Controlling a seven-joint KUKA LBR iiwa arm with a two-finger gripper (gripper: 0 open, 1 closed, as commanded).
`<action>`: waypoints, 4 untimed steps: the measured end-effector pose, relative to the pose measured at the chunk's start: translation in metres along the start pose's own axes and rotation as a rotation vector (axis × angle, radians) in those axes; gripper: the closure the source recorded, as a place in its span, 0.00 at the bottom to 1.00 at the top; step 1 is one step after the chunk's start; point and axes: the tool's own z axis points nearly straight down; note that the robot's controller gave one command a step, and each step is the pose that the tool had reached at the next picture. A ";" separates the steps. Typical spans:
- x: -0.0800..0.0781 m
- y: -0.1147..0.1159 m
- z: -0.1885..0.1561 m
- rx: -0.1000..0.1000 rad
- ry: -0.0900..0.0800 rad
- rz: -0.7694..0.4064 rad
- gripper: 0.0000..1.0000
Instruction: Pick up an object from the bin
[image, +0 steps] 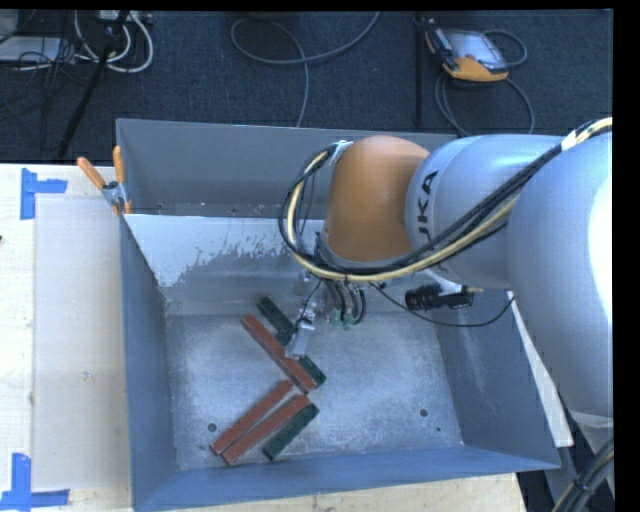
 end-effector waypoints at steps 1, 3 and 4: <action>0.008 -0.004 0.063 0.002 0.005 0.164 0.00; -0.003 0.000 0.059 0.001 0.005 0.189 1.00; -0.003 0.000 0.056 0.001 0.003 0.189 1.00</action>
Offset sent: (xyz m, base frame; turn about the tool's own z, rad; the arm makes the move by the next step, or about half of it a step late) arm 0.0019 -0.0013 -0.0629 0.1912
